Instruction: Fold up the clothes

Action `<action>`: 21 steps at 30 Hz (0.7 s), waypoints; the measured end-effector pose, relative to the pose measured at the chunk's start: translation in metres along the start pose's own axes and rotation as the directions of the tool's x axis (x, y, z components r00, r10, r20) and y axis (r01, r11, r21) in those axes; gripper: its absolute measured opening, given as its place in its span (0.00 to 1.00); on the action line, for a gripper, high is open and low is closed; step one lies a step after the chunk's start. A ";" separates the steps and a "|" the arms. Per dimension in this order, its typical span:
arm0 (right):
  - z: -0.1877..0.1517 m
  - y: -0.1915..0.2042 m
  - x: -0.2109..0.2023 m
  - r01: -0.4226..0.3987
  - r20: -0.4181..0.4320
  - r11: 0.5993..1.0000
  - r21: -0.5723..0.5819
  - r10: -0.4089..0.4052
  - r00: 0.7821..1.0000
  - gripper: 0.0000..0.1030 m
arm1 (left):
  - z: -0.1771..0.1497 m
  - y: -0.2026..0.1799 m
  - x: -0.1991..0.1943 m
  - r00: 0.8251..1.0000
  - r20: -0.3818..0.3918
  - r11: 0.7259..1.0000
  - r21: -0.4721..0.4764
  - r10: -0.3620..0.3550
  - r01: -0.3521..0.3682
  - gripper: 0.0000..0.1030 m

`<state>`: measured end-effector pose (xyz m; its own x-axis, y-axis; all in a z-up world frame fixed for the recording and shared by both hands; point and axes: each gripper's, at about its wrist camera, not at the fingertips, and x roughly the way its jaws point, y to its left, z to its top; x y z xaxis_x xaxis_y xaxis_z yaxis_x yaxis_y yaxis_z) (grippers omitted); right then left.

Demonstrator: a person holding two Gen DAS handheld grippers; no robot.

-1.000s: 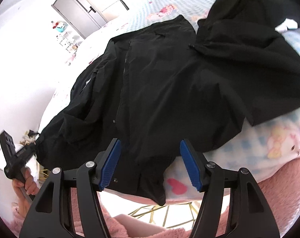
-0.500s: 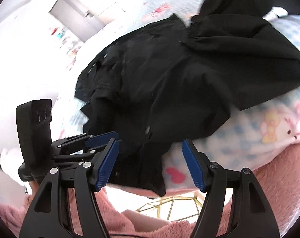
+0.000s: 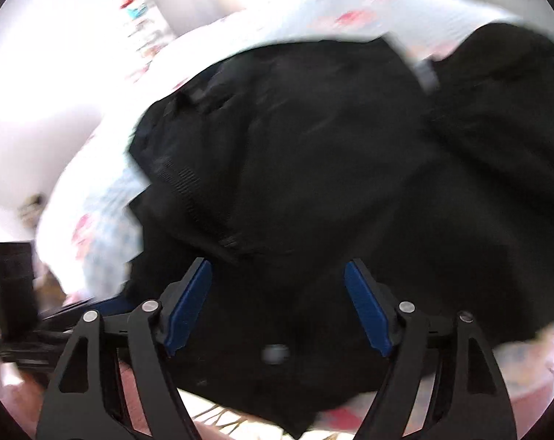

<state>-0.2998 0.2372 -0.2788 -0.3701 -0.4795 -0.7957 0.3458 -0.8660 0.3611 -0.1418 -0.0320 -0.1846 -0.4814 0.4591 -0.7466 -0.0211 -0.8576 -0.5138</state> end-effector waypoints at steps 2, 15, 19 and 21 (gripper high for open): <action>-0.006 0.000 0.018 -0.045 -0.063 0.999 0.000 0.044 0.997 0.76 | -0.004 -0.002 0.030 0.990 -0.055 0.991 0.005 0.130 -0.130 0.56; -0.037 0.048 -0.027 0.105 0.013 0.971 -0.215 -0.105 0.994 0.22 | -0.014 0.021 -0.010 0.998 -0.038 0.998 -0.048 0.046 -0.048 0.47; -0.015 0.036 -0.040 -0.086 0.025 0.992 -0.092 0.089 0.996 0.53 | 0.020 0.072 -0.030 0.984 0.176 0.964 -0.253 -0.034 0.078 0.62; 0.000 0.046 -0.028 -0.081 0.028 0.990 -0.112 0.085 0.996 0.61 | 0.041 0.102 -0.028 0.970 0.239 0.925 -0.355 -0.050 0.135 0.62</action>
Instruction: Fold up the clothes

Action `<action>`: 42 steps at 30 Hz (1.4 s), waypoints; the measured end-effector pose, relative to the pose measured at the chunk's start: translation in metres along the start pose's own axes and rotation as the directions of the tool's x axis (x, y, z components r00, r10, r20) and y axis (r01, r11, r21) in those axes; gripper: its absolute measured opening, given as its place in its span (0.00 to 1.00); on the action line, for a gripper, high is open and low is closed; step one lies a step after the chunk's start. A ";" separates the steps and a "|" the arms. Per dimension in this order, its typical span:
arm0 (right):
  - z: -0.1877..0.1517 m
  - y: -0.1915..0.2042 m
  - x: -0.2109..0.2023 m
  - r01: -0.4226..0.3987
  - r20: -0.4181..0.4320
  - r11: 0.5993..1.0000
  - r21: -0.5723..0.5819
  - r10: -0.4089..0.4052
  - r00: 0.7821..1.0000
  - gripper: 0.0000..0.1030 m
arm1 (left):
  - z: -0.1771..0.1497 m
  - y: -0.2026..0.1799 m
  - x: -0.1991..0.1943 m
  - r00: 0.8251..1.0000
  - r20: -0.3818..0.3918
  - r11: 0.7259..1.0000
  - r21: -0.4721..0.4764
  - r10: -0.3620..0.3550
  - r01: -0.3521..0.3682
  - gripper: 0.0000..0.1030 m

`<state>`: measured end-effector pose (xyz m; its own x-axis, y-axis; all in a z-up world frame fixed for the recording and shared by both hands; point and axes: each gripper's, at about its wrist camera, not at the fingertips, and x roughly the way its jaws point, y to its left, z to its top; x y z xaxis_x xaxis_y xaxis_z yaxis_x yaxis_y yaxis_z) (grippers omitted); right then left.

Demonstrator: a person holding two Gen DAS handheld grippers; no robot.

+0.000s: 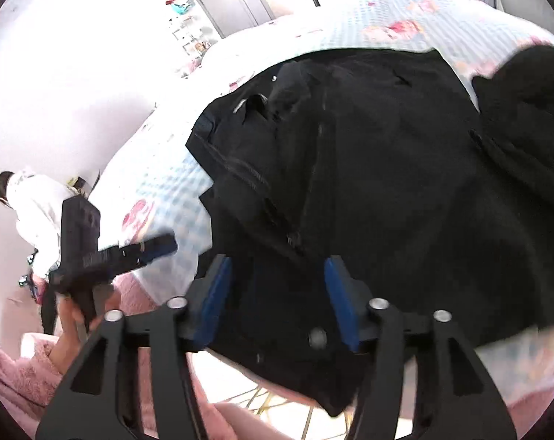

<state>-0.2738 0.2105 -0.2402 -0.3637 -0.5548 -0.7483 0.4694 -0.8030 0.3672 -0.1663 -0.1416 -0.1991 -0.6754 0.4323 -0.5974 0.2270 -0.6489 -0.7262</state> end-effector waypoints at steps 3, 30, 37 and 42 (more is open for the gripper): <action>0.021 0.015 0.047 0.006 -0.066 1.000 -0.030 -0.008 0.998 0.68 | 0.044 0.028 0.015 0.998 0.063 0.987 -0.153 -0.027 0.037 0.63; 0.024 -0.081 0.056 0.048 -0.153 0.960 0.275 -0.005 0.988 0.28 | 0.095 -0.255 0.204 0.968 -0.227 0.805 0.591 0.106 0.050 0.50; 0.037 -0.093 0.078 -0.032 -0.175 0.962 0.269 0.082 0.981 0.40 | 0.033 -0.137 0.107 0.977 -0.174 0.926 0.374 0.125 -0.052 0.54; 0.029 -0.081 0.103 0.013 -0.213 0.971 0.237 0.039 0.976 0.40 | -0.013 -0.087 0.069 0.962 -0.200 0.930 0.352 0.187 -0.107 0.60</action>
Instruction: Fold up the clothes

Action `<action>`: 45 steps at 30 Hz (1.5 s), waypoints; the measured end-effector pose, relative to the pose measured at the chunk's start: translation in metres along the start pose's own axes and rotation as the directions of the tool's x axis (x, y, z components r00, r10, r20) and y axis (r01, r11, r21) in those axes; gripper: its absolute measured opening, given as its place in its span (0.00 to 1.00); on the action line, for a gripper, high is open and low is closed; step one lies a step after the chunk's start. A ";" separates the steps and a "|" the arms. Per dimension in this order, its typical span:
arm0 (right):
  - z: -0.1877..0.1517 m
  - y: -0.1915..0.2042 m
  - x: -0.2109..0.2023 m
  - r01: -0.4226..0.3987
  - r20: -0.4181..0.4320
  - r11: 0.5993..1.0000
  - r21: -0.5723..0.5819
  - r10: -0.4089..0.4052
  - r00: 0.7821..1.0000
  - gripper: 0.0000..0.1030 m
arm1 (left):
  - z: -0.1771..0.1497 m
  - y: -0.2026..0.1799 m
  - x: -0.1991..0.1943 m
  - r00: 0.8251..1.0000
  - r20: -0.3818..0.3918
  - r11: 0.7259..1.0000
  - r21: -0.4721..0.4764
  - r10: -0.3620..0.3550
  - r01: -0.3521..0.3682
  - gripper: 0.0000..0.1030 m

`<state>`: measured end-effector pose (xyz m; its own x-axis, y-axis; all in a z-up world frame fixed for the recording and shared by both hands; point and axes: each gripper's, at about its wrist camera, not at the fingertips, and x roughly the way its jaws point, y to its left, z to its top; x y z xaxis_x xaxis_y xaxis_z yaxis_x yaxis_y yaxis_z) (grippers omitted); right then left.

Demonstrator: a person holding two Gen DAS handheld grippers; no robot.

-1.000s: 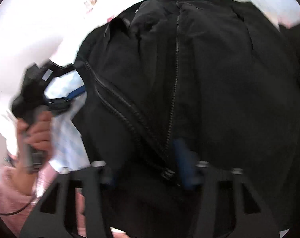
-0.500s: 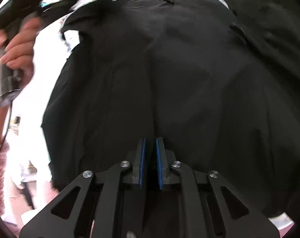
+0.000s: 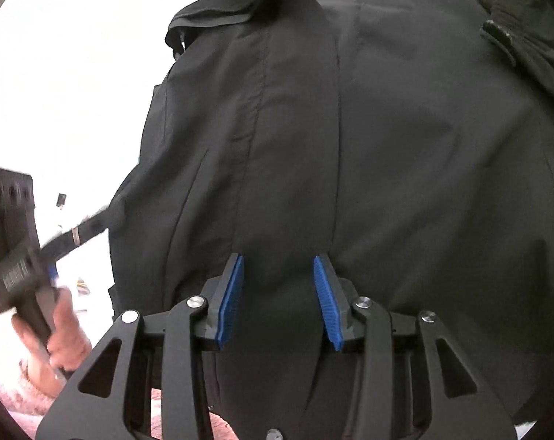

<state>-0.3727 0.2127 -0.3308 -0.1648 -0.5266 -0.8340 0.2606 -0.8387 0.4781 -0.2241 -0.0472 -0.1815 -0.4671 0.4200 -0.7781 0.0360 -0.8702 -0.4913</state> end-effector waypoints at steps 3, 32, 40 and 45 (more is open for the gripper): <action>-0.008 0.006 -0.005 -0.034 0.008 0.999 -0.003 0.034 0.999 0.37 | -0.023 0.017 0.007 0.995 -0.078 0.998 -0.044 -0.056 0.053 0.74; -0.011 0.039 -0.014 -0.045 -0.047 0.997 -0.066 0.042 0.998 0.38 | -0.021 -0.006 -0.036 0.996 -0.015 0.994 0.062 0.089 -0.088 0.49; -0.016 0.029 -0.044 -0.037 -0.121 0.995 -0.089 0.026 0.992 0.40 | -0.035 0.084 -0.067 0.994 -0.090 0.987 -0.141 0.068 -0.081 0.56; 0.062 0.071 -0.092 0.062 0.063 0.962 -0.267 -0.047 0.997 0.73 | 0.038 0.113 -0.086 0.982 0.138 0.982 -0.157 0.127 -0.105 0.55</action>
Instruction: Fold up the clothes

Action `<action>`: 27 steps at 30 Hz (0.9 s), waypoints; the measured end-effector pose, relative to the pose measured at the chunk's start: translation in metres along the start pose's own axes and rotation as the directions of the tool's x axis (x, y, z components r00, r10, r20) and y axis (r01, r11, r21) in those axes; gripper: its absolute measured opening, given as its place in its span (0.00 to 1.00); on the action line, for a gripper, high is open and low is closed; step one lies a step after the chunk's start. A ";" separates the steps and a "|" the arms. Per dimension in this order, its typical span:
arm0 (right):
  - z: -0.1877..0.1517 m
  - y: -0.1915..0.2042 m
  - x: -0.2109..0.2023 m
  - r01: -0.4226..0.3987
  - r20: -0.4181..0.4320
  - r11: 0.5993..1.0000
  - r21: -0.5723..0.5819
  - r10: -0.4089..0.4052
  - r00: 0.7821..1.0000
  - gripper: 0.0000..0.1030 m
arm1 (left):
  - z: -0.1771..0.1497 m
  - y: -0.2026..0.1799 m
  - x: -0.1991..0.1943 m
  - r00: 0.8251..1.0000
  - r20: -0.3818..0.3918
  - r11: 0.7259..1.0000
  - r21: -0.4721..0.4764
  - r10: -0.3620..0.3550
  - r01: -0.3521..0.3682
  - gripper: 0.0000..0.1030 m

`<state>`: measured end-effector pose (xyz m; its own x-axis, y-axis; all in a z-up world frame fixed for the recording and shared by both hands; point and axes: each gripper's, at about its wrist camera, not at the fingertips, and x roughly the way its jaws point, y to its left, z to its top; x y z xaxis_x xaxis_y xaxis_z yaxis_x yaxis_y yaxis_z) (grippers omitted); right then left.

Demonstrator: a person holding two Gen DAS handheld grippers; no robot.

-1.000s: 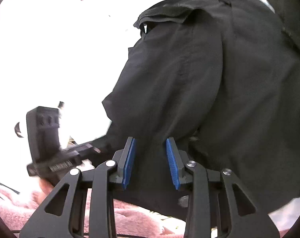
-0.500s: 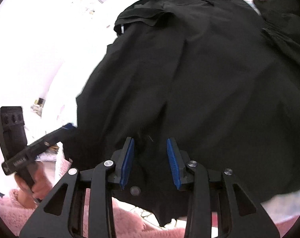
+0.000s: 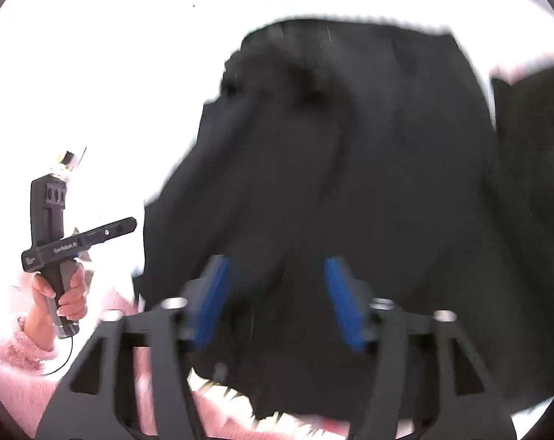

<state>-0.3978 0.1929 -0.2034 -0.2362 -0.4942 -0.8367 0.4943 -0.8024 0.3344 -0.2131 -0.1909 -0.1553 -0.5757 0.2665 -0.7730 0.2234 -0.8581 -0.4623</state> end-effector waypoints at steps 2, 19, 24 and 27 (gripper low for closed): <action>0.043 0.007 0.015 0.056 0.022 0.996 -0.066 -0.055 0.998 0.74 | 0.035 0.017 0.025 1.000 0.023 0.998 -0.059 0.011 -0.010 0.55; 0.069 -0.008 0.137 0.121 -0.080 0.988 0.100 -0.113 0.990 0.72 | 0.115 -0.025 0.086 0.991 0.126 0.992 -0.108 -0.047 0.061 0.02; 0.038 0.015 0.101 0.061 -0.036 0.991 0.121 -0.057 0.998 0.71 | 0.114 -0.033 -0.029 0.951 0.309 0.997 -0.072 -0.005 0.029 0.03; 0.018 0.025 0.077 0.020 -0.011 0.990 0.140 -0.018 1.000 0.71 | 0.110 -0.029 -0.095 0.911 0.409 0.998 -0.053 0.060 -0.042 0.03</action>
<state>-0.4187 0.1285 -0.2518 -0.2357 -0.4757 -0.8474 0.3677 -0.8508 0.3753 -0.2512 -0.2393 -0.0207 -0.8324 0.0115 -0.5541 0.2889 -0.8442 -0.4516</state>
